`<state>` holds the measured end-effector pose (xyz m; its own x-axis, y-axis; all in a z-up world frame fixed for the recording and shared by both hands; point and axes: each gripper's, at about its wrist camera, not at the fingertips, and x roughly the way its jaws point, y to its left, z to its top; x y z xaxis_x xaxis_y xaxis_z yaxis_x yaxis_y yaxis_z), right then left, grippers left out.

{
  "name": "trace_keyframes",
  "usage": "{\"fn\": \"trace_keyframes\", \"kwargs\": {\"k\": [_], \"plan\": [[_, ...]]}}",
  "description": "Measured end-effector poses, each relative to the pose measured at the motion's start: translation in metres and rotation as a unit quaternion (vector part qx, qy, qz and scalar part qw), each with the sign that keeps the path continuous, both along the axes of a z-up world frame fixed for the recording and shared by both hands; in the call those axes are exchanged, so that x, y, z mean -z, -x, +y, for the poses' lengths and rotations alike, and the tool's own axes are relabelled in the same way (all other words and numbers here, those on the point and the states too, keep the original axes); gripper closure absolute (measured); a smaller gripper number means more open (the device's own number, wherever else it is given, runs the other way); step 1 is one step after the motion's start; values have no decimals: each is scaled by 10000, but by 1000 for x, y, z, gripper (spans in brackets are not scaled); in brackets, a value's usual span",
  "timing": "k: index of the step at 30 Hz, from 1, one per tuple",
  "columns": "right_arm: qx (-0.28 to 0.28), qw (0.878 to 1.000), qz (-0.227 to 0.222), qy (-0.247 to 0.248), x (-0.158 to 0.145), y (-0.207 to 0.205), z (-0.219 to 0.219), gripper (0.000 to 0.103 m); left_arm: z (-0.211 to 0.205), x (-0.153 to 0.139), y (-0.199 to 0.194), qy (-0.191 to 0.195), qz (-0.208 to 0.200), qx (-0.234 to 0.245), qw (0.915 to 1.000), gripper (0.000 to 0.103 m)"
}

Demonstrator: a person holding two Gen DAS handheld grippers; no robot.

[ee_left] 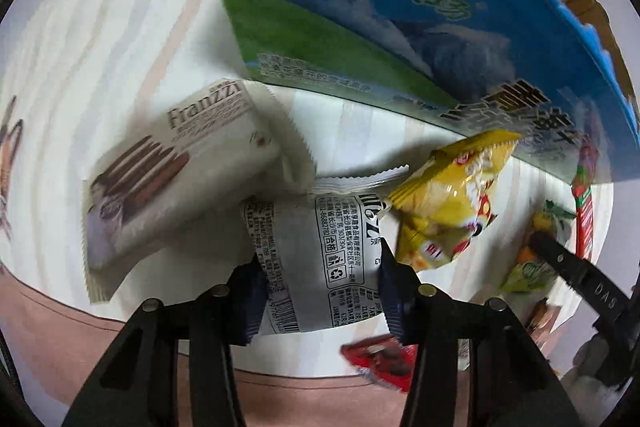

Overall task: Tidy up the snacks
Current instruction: 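Grasp the white snack bag with left tool while right grasps the candy bag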

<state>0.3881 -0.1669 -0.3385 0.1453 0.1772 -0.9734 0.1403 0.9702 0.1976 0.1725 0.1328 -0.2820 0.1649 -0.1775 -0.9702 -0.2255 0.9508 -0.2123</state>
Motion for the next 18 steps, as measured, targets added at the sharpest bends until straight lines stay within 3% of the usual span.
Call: {"fn": "trace_keyframes", "kwargs": {"k": [11, 18], "plan": [[-372, 9978, -279, -482, -53, 66, -8, 52, 7, -30, 77, -397, -176, 292, 9986, 58], [-509, 9967, -203, -598, -68, 122, -11, 52, -9, -5, 147, -318, 165, 456, 9983, 58]]}}
